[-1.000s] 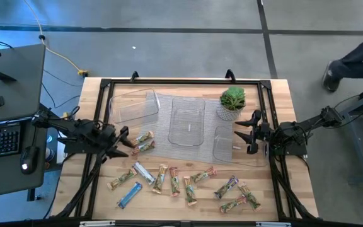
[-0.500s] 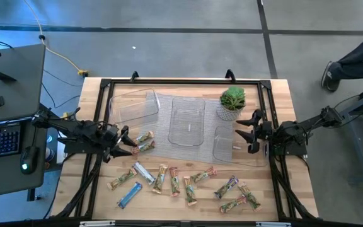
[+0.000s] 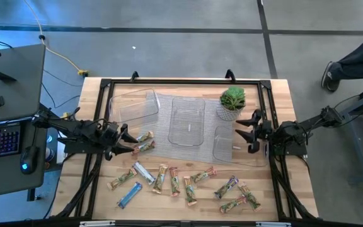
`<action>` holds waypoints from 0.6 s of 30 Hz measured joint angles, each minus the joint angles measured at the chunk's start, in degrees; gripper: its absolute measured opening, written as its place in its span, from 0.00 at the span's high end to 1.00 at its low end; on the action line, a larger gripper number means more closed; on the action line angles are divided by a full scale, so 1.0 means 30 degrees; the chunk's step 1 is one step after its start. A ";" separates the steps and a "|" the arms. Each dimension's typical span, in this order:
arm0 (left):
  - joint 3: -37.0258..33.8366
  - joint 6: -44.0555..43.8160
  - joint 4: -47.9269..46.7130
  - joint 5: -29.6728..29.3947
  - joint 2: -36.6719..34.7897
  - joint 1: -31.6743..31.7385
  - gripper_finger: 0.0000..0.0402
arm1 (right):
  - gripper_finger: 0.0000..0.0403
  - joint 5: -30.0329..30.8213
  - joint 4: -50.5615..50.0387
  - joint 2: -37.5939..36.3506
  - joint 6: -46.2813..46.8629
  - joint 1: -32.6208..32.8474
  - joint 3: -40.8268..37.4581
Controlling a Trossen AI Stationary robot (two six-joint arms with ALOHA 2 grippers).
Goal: Pick and place Granola Bars by type
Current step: Put the blue granola bar into the middle transparent bin
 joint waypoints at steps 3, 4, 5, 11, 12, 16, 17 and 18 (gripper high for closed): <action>0.0000 -0.0173 0.0062 -0.0671 -0.0004 -0.0007 0.46 | 0.55 0.0512 0.0000 0.0004 0.0160 0.0000 -0.0007; 0.0000 -0.0222 0.0039 -0.0906 -0.0005 -0.0005 0.46 | 0.55 0.0668 -0.0007 0.0000 0.0496 0.0000 -0.0007; -0.0002 -0.0234 0.0020 -0.0952 -0.0002 0.0000 0.46 | 0.55 0.0799 -0.0026 0.0000 0.0910 0.0000 -0.0007; -0.0328 -0.0474 0.0673 -0.0688 0.0102 0.0000 0.46 | 0.55 0.1465 -0.0154 0.0002 0.2026 0.0000 -0.0004; -0.0335 -0.0519 0.0741 -0.0665 0.0186 0.0000 0.46 | 0.55 0.1469 -0.0153 0.0000 0.1835 0.0000 -0.0003; -0.0372 -0.0505 0.0619 -0.0169 0.0278 -0.0001 0.46 | 0.55 0.0952 -0.0379 0.0001 0.1609 0.0000 -0.0007; -0.0386 -0.0509 0.0598 0.0051 0.0270 -0.0002 0.46 | 0.55 0.0580 -0.0451 0.0007 0.1583 0.0000 -0.0007; -0.0386 -0.0504 0.0553 0.0205 0.0273 0.0000 0.46 | 0.55 0.0132 -0.0419 0.0007 0.1448 0.0000 -0.0007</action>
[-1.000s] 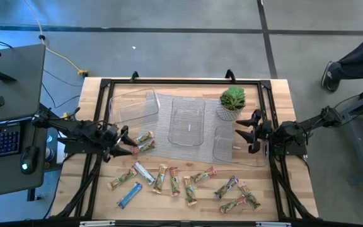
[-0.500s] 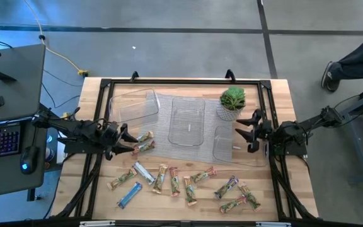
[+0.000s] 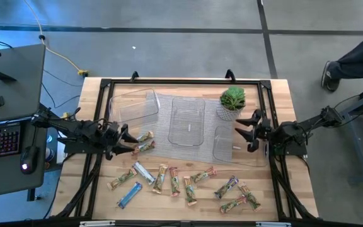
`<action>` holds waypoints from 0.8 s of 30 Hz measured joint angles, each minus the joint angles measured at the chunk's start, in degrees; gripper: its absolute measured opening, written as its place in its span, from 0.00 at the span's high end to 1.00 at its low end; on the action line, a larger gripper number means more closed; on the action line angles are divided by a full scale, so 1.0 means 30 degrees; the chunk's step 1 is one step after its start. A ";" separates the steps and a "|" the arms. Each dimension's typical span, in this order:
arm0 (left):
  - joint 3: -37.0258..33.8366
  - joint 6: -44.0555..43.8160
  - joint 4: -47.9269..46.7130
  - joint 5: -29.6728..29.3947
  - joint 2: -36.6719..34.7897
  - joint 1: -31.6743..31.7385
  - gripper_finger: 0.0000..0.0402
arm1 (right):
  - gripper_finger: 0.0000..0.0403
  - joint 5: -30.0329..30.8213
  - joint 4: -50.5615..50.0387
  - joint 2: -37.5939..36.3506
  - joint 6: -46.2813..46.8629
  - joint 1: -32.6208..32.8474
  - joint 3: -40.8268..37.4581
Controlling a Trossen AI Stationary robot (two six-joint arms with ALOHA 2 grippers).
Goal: Pick and place Granola Bars by type
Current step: Put the blue granola bar into the middle transparent bin
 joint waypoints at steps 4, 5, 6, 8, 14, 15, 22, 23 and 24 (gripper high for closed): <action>-0.0022 0.0000 -0.0022 0.0378 0.0004 -0.0007 0.46 | 0.55 -0.0310 0.0083 -0.0002 -0.0960 -0.0002 0.0002; -0.0022 -0.0014 -0.0008 0.0351 0.0004 -0.0001 0.46 | 0.55 -0.0223 0.0197 -0.0006 -0.0957 -0.0007 0.0000; -0.0029 -0.0122 0.0000 0.0275 0.0004 -0.0007 0.46 | 0.55 -0.0253 0.0322 -0.0007 -0.0906 -0.0007 0.0006; -0.0036 -0.0351 -0.0011 -0.0076 0.0004 -0.0007 0.46 | 0.55 -0.0596 0.0383 -0.0007 -0.0624 0.0000 0.0000; -0.0051 -0.0364 0.0173 -0.1590 0.0004 -0.0006 0.46 | 0.55 -0.1877 0.0390 -0.0002 -0.0345 0.0000 0.0000; -0.0058 -0.0364 0.0230 -0.1811 0.0004 -0.0001 0.46 | 0.55 -0.1968 0.0390 -0.0007 -0.0168 0.0000 0.0000; -0.0070 -0.0442 0.0335 -0.2714 0.0053 -0.0002 0.46 | 0.55 -0.2693 0.0115 0.0080 0.0788 0.0000 0.0006; -0.0073 -0.0434 0.0403 -0.2804 0.0137 -0.0004 0.46 | 0.55 -0.2797 0.0128 0.0080 0.1219 0.0000 0.0001; -0.0073 -0.0420 0.0420 -0.2900 0.0202 -0.0005 0.46 | 0.55 -0.2933 0.0128 0.0080 0.1536 0.0000 0.0001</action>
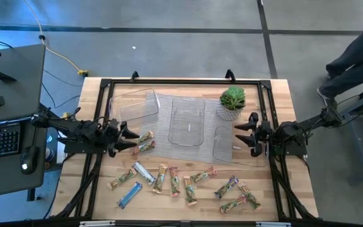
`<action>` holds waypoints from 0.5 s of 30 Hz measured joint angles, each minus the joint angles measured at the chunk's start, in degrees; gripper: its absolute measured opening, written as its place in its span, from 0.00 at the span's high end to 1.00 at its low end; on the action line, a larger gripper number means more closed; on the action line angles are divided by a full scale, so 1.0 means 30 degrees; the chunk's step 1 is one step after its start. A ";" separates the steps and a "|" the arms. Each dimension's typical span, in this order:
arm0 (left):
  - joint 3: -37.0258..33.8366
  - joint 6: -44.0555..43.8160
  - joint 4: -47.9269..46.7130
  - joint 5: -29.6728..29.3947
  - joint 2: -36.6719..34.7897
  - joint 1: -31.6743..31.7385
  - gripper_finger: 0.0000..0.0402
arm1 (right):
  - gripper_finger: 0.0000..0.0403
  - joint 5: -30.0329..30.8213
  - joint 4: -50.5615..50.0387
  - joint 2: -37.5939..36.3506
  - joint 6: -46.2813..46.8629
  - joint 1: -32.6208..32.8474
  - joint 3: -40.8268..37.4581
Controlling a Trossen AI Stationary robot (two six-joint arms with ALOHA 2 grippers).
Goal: Pick and place Granola Bars by type
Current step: Put the blue granola bar into the middle transparent bin
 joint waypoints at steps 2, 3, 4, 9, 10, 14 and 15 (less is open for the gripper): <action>0.0000 0.0063 0.0004 -0.0116 0.0294 0.0005 0.46 | 0.55 -0.0273 0.0000 0.0000 0.0547 0.0000 -0.0001; 0.0000 0.0059 0.0010 -0.0109 0.0487 0.0001 0.46 | 0.55 -0.0365 0.0004 0.0000 0.0856 0.0000 -0.0001; -0.0006 0.0056 -0.0003 -0.0102 0.0679 0.0005 0.46 | 0.55 -0.0530 0.0000 0.0000 0.1247 0.0000 0.0001; -0.0015 -0.0247 0.0069 -0.0126 0.1836 0.0002 0.46 | 0.55 -0.1473 0.0236 0.0003 0.2916 0.0000 0.0001; -0.0015 -0.0517 0.0076 -0.0129 0.2099 -0.0002 0.46 | 0.55 -0.1508 0.0299 0.0000 0.3066 0.0000 0.0002; -0.0015 -0.1429 0.0161 0.0369 0.3184 0.0001 0.46 | 0.55 -0.1212 0.0348 0.0009 0.2608 0.0000 -0.0001; -0.0015 -0.1445 0.0247 0.0583 0.3415 0.0005 0.46 | 0.55 -0.0641 0.0462 0.0029 0.2303 0.0007 -0.0001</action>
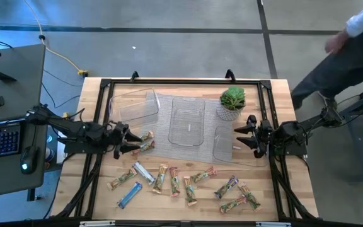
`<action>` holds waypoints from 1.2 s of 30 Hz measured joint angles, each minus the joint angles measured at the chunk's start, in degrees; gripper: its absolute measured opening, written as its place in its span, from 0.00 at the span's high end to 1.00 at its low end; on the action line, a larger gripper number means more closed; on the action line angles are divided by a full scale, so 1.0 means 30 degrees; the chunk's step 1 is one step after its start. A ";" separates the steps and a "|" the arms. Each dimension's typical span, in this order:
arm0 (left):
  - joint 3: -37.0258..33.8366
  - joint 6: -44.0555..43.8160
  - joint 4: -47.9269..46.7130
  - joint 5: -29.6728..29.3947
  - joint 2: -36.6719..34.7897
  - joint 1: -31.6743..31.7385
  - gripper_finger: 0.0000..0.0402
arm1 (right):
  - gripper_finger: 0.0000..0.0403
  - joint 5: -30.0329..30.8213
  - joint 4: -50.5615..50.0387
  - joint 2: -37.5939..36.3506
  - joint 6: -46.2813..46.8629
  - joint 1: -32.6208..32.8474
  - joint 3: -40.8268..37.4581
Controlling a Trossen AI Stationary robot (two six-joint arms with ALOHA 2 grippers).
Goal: Pick and place Granola Bars by type
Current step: Put the blue granola bar into the middle transparent bin
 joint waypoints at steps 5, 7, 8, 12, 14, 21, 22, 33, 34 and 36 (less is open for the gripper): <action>0.0069 0.1084 0.1502 0.0509 0.0659 -0.0007 0.46 | 0.55 0.1763 -0.0007 0.0000 -0.0339 -0.0007 0.0000; 0.0314 0.1455 0.1481 0.0514 0.0764 -0.0007 0.46 | 0.55 0.2088 0.0272 0.0000 -0.0355 -0.0007 0.0001; 0.0553 0.1518 0.1386 0.0525 0.0861 -0.0007 0.46 | 0.55 0.2205 0.0415 -0.0007 -0.0395 -0.0008 0.0000; 0.1827 0.1616 0.1624 0.0603 0.0904 -0.0007 0.46 | 0.55 0.1322 0.1482 0.0029 -0.1031 -0.0022 0.0038; 0.2362 0.2023 0.1624 0.0612 0.1064 -0.0005 0.46 | 0.55 -0.0160 0.1304 0.0233 -0.1949 -0.0022 0.0390; 0.4182 0.3825 0.1574 0.0561 0.2476 -0.0007 0.46 | 0.55 -0.1709 0.0341 0.3777 -0.5730 0.0514 0.4529; 0.4404 0.3818 0.1572 0.0554 0.2830 -0.0007 0.46 | 0.55 -0.2042 -0.0277 0.4643 -0.6011 0.0690 0.5442; 0.6988 0.4095 0.1505 0.1223 0.7643 -0.0006 0.46 | 0.55 -0.5446 -1.1475 1.4867 -0.7053 0.4606 1.4012; 0.7144 0.4095 0.1538 0.1428 0.8058 0.0000 0.46 | 0.55 -0.5453 -1.2193 1.5611 -0.6662 0.5043 1.4386; 0.7272 0.4208 0.1511 0.1939 0.8826 0.0000 0.46 | 0.55 -0.5467 -1.2555 1.7124 -0.5601 0.5806 1.5017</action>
